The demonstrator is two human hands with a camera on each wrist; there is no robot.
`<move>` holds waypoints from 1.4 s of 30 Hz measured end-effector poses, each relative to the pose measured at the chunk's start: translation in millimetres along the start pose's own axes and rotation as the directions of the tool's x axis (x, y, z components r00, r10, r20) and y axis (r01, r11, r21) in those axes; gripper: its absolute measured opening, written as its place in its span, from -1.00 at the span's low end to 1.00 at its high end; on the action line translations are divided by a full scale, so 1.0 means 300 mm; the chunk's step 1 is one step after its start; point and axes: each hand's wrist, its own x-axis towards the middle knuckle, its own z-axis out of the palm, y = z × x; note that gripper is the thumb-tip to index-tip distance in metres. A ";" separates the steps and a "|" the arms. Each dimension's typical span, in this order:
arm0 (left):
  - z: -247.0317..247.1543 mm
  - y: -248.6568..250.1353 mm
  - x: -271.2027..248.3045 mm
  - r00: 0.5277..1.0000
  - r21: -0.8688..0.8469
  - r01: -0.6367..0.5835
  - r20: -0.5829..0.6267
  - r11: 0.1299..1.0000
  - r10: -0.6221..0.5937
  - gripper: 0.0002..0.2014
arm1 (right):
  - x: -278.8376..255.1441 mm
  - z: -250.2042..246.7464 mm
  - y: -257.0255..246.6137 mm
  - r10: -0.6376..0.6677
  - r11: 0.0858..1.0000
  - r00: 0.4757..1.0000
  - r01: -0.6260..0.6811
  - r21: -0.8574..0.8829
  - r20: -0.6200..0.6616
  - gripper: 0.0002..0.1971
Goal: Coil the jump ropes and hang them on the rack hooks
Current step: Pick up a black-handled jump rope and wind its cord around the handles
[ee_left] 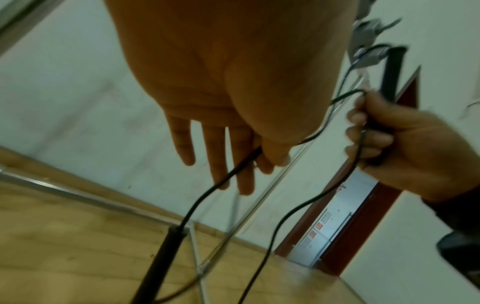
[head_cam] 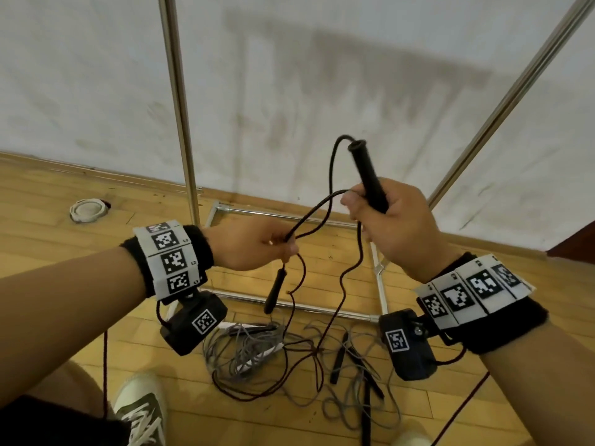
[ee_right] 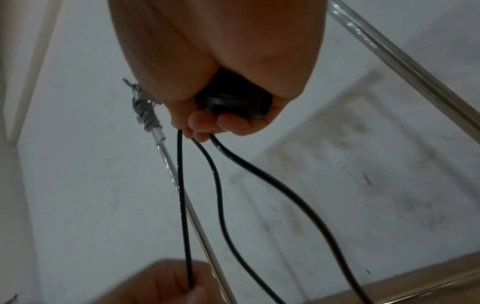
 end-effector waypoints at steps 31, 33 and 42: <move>-0.029 0.032 0.049 0.985 -0.290 0.042 -0.149 0.956 -0.088 -0.85 | -0.075 -0.053 0.060 0.364 0.896 0.914 -0.396 0.201 0.180 -0.79; -0.040 0.064 0.045 0.982 -0.340 0.012 -0.173 0.941 -0.075 -0.82 | -0.093 -0.018 0.033 0.330 0.895 0.908 -0.388 0.222 0.256 -0.81; -0.072 0.157 0.038 0.933 -0.404 -0.099 -0.356 0.910 -0.056 -0.85 | -0.092 0.082 0.008 0.260 0.916 0.916 -0.334 0.222 0.306 -0.72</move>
